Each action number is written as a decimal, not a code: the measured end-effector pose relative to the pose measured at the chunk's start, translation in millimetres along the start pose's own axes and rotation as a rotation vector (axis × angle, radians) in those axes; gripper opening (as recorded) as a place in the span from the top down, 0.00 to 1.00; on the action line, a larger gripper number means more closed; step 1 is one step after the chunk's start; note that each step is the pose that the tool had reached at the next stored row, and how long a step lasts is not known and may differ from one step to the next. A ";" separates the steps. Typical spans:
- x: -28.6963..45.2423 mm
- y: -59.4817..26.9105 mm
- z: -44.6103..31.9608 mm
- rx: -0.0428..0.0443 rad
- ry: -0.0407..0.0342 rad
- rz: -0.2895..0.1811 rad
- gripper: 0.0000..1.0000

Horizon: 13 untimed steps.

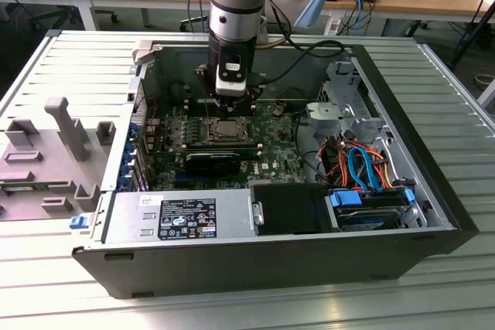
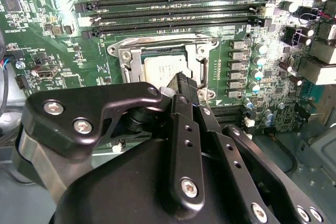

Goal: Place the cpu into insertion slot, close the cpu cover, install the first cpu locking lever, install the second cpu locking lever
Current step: 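Install the first cpu locking lever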

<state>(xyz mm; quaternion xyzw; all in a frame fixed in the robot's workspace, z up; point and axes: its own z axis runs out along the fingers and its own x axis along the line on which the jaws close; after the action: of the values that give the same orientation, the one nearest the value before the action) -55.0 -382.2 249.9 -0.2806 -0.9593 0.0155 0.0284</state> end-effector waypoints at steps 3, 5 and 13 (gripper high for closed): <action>0.0 0.0 0.0 0.0003 -0.0002 -0.006 0.89; 0.0 0.0 0.0 0.0004 -0.0004 -0.009 0.89; 0.0 0.0 0.0 0.0014 -0.0014 -0.031 0.89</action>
<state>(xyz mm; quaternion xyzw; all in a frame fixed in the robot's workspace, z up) -55.0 -382.2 249.9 -0.2657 -0.9635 0.0160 0.0281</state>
